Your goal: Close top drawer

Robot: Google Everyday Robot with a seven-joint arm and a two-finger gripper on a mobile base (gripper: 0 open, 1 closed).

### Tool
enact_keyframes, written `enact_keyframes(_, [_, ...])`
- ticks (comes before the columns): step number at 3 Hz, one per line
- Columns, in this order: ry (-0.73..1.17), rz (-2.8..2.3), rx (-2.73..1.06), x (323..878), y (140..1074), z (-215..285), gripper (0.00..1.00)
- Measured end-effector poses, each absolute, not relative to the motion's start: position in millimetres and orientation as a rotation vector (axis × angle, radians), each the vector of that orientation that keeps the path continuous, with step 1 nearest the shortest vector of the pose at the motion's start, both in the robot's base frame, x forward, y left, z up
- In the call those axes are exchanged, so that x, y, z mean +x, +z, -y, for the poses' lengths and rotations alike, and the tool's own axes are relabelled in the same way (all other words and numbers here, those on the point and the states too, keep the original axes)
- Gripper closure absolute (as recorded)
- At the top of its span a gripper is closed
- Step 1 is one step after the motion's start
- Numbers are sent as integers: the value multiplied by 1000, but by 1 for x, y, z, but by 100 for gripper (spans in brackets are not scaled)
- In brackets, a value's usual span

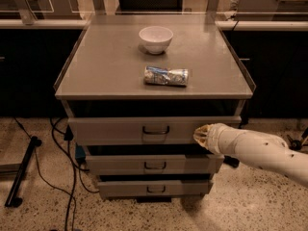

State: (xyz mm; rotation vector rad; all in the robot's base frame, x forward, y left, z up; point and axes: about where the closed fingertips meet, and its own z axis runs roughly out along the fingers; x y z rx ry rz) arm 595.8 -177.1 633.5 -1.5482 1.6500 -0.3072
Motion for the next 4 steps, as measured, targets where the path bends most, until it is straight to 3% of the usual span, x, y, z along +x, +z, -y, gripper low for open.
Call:
enact_keyframes(2, [-259,-1676,-1592,584,631,177,100])
enact_keyframes(4, [-37,-1739,-1679,540,659,190,100])
